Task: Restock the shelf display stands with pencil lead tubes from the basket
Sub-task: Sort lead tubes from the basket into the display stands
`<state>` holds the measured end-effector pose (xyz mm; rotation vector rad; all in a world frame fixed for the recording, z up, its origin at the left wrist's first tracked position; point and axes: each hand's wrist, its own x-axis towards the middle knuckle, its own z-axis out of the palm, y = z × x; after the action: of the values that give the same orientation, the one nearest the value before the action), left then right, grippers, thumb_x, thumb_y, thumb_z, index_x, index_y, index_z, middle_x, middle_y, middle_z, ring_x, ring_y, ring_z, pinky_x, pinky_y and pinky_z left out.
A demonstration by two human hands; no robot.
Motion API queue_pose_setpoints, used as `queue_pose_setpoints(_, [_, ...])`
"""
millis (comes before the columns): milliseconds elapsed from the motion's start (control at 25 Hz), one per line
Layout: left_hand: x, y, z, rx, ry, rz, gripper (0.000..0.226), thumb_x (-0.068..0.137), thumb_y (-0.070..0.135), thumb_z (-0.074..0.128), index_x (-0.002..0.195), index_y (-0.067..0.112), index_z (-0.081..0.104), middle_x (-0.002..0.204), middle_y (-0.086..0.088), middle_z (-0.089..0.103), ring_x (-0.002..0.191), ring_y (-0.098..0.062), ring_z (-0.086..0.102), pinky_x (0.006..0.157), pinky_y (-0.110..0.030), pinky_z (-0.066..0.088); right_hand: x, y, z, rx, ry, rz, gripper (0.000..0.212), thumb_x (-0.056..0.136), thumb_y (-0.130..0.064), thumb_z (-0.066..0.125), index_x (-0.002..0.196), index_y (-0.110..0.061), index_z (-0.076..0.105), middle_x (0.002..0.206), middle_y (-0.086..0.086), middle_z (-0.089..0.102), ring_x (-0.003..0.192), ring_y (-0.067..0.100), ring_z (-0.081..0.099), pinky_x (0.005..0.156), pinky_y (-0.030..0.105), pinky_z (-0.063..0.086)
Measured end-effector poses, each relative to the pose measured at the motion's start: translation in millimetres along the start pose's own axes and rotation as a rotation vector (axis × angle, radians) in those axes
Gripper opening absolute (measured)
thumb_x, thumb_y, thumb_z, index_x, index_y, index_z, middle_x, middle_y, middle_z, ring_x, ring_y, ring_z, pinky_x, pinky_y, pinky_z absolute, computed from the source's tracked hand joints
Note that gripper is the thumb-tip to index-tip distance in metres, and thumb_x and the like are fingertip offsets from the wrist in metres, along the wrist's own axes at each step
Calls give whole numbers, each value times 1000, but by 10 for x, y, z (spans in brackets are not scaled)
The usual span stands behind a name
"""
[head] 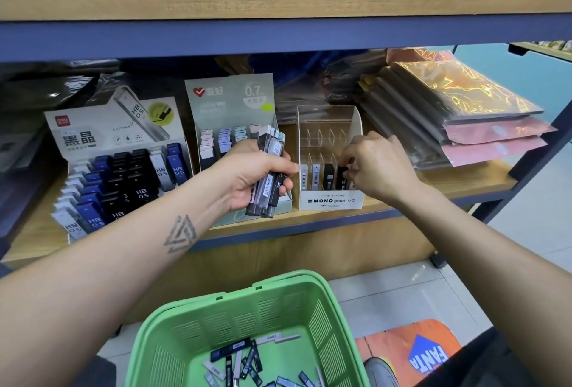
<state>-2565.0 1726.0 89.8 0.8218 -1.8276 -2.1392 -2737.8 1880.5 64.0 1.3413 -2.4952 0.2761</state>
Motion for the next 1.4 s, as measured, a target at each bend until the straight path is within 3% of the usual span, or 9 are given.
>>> queue_pose_setpoints(440, [8,-79,23,3,-73,-43,20,82,-6,76,91,3,61,66,-16,64,56,-23,64,50,-28,56,14,-5,26,-21,47,35,13,87,-20,74,97,-27,73,92,-2,72,100,24,59,79,36,31])
queue_pose_setpoints(640, [2,-80,-9,2,-93,-49,22,82,-7,75,94,2,59,66,-16,63,56,-22,64,50,-28,56,4,-53,42,-91,-1,33,14,86,-15,72,92,-28,76,93,-1,72,102,23,58,84,39,38])
queue_pose_setpoints(800, [10,-81,-27,0,-93,-53,24,82,-9,74,98,1,58,66,-16,63,55,-22,64,49,-28,56,-5,-72,35,-68,-9,17,20,84,-11,74,90,-29,75,94,-7,72,104,19,56,78,36,29])
queue_pose_setpoints(1040, [11,-78,-41,-1,-102,-46,23,83,-9,73,95,2,58,65,-15,63,54,-22,63,49,-28,55,-4,-72,41,-50,7,34,25,83,-3,71,86,-28,74,86,-8,72,98,18,59,79,36,28])
queue_pose_setpoints(1240, [21,-90,-38,-4,-110,-55,26,83,-8,73,100,3,57,66,-15,63,55,-22,64,50,-28,56,-12,-86,79,-72,35,9,22,83,-4,72,88,-26,72,96,-7,66,100,22,57,75,36,26])
queue_pose_setpoints(1400, [29,-100,-44,-9,-116,-64,23,82,-7,75,96,2,59,67,-15,64,57,-23,64,52,-29,56,-16,-92,60,-65,25,-1,21,83,-5,72,83,-25,66,89,-6,66,96,21,58,77,36,28])
